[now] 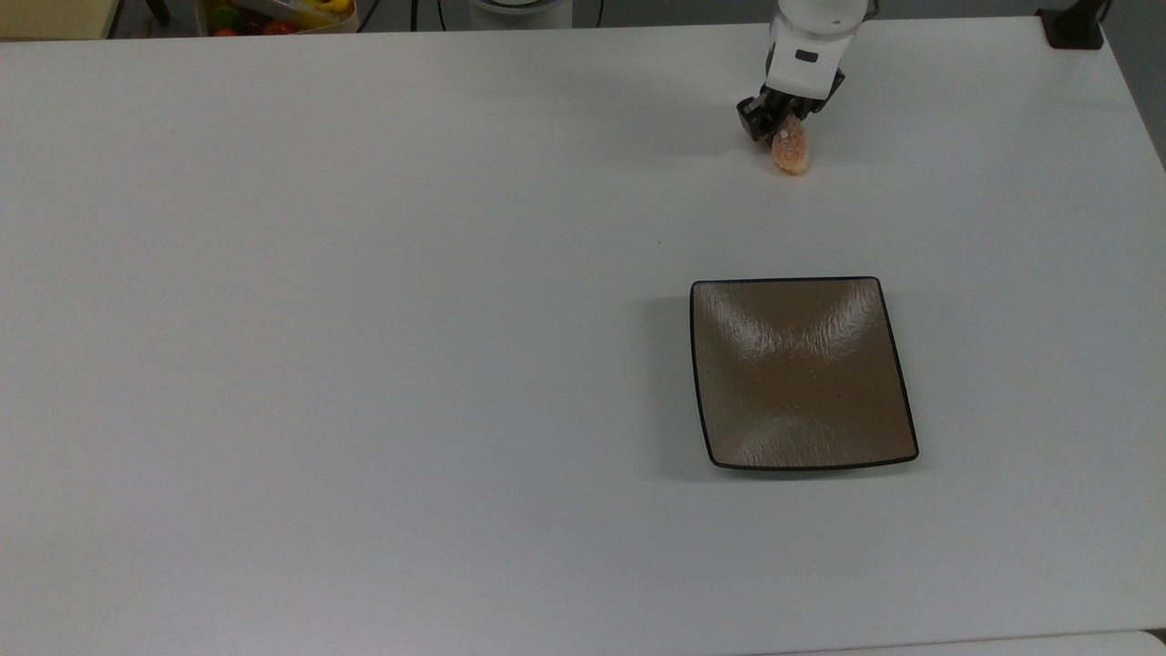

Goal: Bread is placed on a ceramic plate
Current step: 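Close the gripper around the orange bread roll, then lift the bread roll and carry it over the brown plate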

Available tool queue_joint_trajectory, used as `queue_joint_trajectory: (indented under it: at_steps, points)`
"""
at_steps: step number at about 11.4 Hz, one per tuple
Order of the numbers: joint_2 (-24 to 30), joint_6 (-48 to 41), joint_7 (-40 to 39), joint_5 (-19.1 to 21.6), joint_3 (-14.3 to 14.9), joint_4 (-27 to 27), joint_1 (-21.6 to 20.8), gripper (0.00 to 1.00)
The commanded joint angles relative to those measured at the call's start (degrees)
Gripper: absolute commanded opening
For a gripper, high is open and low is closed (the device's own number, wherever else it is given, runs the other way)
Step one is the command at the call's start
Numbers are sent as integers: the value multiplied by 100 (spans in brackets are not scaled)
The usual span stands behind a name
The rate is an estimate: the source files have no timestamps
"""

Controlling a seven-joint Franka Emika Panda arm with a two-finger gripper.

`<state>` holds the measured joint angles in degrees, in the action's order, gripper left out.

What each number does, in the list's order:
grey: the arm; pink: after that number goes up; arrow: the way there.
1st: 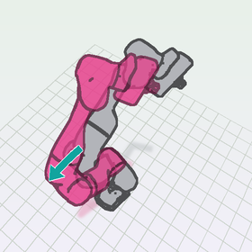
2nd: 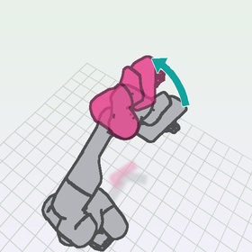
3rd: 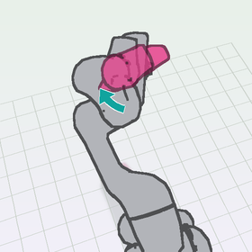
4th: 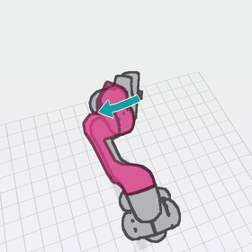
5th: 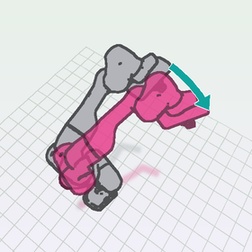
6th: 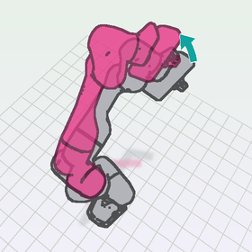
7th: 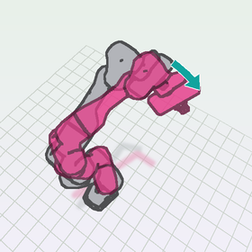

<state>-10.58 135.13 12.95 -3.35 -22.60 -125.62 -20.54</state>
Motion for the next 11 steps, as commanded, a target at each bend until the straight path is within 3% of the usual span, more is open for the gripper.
queue_joint_trajectory:
  at_steps: [1,5,11]
  points:
    - [56,-977,155,-87,28,694,76,21]
    - [3,-1444,138,-61,334,1511,260,21]
    - [-979,-1569,6,-70,1143,3471,270,24]
